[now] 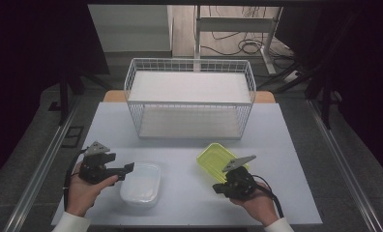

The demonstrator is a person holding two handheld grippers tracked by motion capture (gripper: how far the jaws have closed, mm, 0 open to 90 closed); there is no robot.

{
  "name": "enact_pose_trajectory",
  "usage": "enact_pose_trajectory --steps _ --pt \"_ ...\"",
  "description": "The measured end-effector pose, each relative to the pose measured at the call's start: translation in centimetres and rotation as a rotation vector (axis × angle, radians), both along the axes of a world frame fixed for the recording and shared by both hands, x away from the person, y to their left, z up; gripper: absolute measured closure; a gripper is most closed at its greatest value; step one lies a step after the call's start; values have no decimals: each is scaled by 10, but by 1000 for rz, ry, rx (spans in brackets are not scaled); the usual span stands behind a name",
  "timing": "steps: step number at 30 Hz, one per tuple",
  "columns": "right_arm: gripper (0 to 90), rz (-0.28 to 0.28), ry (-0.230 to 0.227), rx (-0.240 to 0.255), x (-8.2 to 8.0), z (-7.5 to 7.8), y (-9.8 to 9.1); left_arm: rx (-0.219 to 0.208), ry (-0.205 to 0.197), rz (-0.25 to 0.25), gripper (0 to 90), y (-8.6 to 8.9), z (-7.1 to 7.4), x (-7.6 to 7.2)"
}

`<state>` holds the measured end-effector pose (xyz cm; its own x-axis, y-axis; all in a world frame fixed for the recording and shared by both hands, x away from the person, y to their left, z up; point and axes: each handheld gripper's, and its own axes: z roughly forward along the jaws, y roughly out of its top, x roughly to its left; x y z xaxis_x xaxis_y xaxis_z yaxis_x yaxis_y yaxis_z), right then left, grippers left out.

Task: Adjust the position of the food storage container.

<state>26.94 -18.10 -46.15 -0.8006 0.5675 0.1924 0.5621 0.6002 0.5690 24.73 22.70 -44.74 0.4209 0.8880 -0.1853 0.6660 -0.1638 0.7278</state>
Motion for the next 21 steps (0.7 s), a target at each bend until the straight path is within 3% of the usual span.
enact_pose_trajectory --steps 8,15,21 --pt "890 28 10 -88 -1 -14 13 7 1 -5 201 -2 0 0" --pt "891 1 -13 -121 1 -16 9 14 4 -3 200 0 -2 1" --pt "891 -39 -19 -114 6 -15 -1 17 7 2 199 2 -3 2"
